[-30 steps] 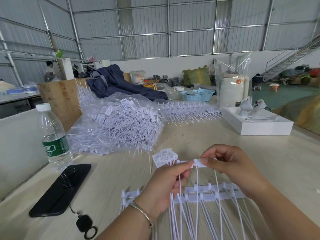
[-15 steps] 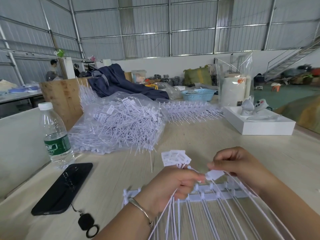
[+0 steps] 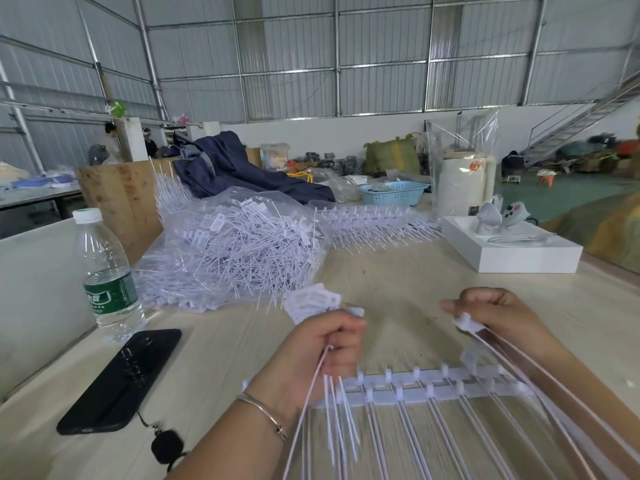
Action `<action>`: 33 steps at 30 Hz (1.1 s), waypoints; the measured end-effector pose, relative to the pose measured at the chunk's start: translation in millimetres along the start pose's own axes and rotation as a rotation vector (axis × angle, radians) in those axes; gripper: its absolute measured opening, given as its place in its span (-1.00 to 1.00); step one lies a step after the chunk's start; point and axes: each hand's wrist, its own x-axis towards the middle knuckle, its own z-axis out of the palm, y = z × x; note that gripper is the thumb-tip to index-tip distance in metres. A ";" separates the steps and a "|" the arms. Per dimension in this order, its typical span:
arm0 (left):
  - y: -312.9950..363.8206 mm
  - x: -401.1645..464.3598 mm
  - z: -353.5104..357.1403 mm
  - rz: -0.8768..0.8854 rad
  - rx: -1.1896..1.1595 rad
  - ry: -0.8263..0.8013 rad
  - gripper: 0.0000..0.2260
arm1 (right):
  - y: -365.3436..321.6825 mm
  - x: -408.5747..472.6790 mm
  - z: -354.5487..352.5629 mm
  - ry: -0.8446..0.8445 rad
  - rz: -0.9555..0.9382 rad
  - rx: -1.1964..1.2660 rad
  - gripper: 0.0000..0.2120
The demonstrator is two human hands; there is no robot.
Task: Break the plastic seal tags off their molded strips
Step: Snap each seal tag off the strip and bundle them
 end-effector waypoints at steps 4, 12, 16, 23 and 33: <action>-7.5 3.5 -2.9 0.025 0.113 0.160 -0.60 | 3.7 1.3 8.1 0.051 -0.021 -0.185 -0.65; -24.2 6.7 9.6 0.000 0.200 0.275 -0.64 | 1.8 -5.0 30.7 -0.212 0.020 -0.215 -0.87; -21.6 5.6 11.5 0.073 0.336 0.276 -0.58 | 2.7 -7.3 35.6 -0.257 -0.065 -0.326 -0.88; -23.5 3.7 10.5 0.149 0.401 0.413 -0.89 | 5.1 -7.3 37.7 -0.174 -0.206 -0.516 -0.90; -18.0 0.9 14.1 0.180 0.258 0.310 -0.67 | -2.1 -4.5 26.5 -0.119 -0.105 -0.158 -0.89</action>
